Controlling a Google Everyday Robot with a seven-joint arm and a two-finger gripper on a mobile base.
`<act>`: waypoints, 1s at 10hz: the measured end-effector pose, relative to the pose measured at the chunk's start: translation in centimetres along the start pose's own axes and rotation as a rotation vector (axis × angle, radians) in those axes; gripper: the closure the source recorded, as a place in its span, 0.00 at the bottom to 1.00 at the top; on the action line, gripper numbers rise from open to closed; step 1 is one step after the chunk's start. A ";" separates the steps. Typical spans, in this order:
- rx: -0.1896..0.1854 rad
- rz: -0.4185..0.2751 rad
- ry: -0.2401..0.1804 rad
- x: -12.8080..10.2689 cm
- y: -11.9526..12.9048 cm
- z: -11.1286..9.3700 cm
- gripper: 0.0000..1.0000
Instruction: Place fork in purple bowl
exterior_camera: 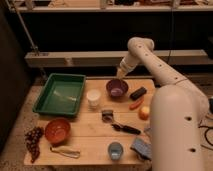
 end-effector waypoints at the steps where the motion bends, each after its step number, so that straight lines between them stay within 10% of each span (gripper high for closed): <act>1: 0.009 0.006 0.025 1.2 1.1 0.4 0.99; 5: 0.019 -0.029 0.098 4.1 0.9 -1.4 0.99; 10: 0.073 -0.033 0.072 2.3 -0.5 0.8 0.97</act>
